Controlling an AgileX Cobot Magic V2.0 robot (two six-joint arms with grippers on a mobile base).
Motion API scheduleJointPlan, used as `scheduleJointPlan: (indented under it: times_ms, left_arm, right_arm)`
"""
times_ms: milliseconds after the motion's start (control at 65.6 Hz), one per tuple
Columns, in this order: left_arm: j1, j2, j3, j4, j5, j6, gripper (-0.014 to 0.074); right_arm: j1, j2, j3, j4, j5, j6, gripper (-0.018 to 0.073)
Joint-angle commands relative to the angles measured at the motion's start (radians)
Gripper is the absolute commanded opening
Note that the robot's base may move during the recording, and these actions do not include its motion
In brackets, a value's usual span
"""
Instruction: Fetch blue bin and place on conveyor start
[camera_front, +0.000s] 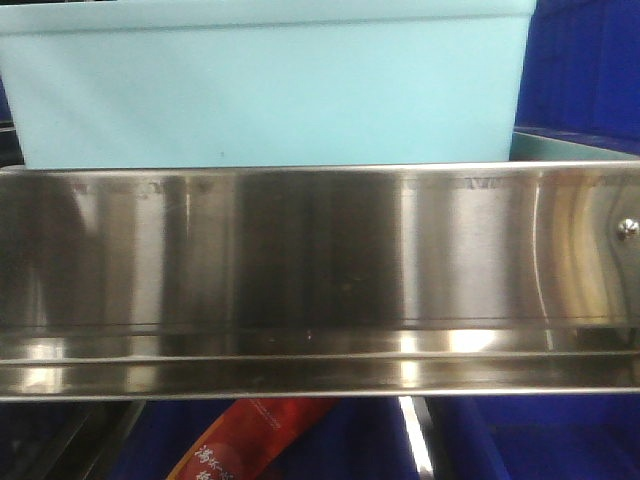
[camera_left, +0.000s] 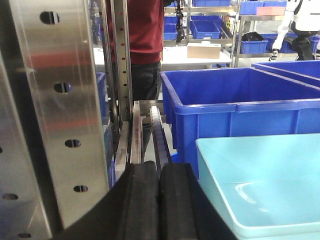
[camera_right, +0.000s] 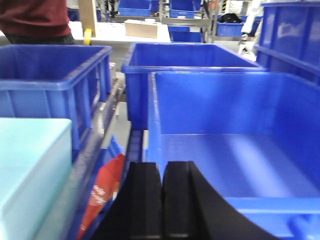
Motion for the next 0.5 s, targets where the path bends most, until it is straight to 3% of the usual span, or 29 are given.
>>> scheduleJointPlan:
  times_ms: [0, 198, 396, 488]
  left_arm:
    - [-0.006, 0.010, -0.009, -0.013, -0.030, 0.004, -0.0111]
    - [-0.006, 0.120, -0.137, -0.079, 0.075, 0.012, -0.0111]
    - [-0.026, 0.281, -0.305, -0.281, 0.187, 0.228, -0.0111]
    - [-0.076, 0.352, -0.354, -0.333, 0.199, 0.240, -0.0111]
  right_arm:
    - [0.000, 0.005, -0.009, 0.021, -0.060, -0.001, -0.0165]
    - [0.000, 0.063, -0.120, 0.063, 0.050, -0.001, -0.0165]
    - [0.014, 0.197, -0.279, 0.109, 0.166, -0.020, -0.0165]
    - [0.059, 0.250, -0.318, 0.149, 0.178, -0.038, -0.0165]
